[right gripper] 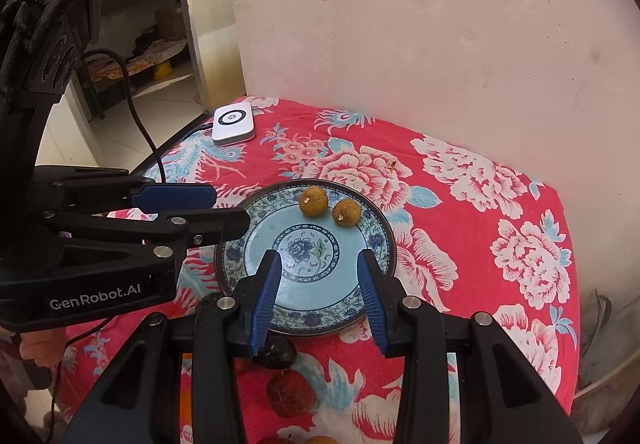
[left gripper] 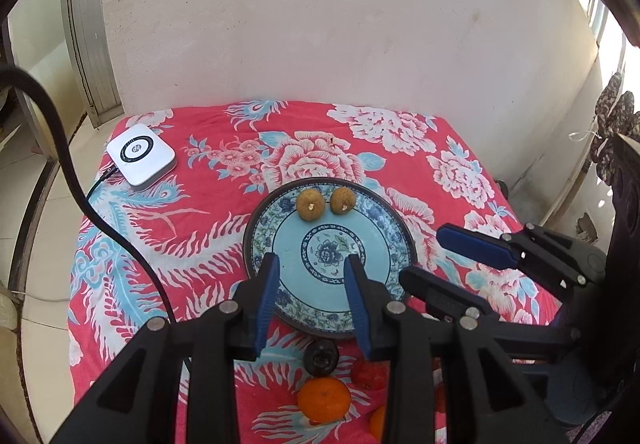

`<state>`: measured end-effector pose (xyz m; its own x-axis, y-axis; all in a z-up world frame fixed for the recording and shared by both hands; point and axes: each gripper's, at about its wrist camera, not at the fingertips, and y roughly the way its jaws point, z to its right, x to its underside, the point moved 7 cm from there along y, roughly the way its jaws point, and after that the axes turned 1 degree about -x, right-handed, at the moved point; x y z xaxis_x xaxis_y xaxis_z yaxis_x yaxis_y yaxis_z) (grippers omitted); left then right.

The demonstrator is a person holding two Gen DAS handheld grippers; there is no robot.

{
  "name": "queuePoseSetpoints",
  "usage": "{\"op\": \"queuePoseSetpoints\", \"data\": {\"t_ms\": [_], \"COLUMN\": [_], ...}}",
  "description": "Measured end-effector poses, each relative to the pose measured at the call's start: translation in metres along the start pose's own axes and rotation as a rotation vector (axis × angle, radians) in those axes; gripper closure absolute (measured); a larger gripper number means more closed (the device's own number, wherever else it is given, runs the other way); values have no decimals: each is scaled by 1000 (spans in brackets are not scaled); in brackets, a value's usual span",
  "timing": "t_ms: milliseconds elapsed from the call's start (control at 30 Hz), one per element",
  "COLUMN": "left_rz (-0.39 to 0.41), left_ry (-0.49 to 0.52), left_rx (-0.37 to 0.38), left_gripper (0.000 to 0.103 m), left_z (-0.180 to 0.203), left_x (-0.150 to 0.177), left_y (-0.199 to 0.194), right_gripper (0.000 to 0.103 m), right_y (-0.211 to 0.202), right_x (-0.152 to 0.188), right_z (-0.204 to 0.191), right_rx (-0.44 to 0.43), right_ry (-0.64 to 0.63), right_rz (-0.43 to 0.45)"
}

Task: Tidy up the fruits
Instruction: 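Withdraw both tools from the plate back toward the remaining fruits, then grasp an orange with the left tool while the right tool grasps a red apple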

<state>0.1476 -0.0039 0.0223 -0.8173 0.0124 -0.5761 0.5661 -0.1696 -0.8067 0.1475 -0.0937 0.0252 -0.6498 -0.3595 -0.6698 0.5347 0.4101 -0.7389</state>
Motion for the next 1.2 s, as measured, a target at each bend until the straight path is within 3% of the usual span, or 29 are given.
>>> {"op": "queuePoseSetpoints", "data": {"t_ms": [467, 1200], "left_rz": [-29, -89], "left_ry": [-32, -40], "left_rx": [-26, -12], "left_gripper": [67, 66], "left_z": [-2, 7], "left_x": [35, 75], "left_y": [-26, -17], "right_gripper": [62, 62], "right_y": [-36, -52], "right_x": [34, 100], "right_z": [-4, -8], "right_rx": [15, 6], "right_ry": [47, 111], "right_rz": [7, -63]}}
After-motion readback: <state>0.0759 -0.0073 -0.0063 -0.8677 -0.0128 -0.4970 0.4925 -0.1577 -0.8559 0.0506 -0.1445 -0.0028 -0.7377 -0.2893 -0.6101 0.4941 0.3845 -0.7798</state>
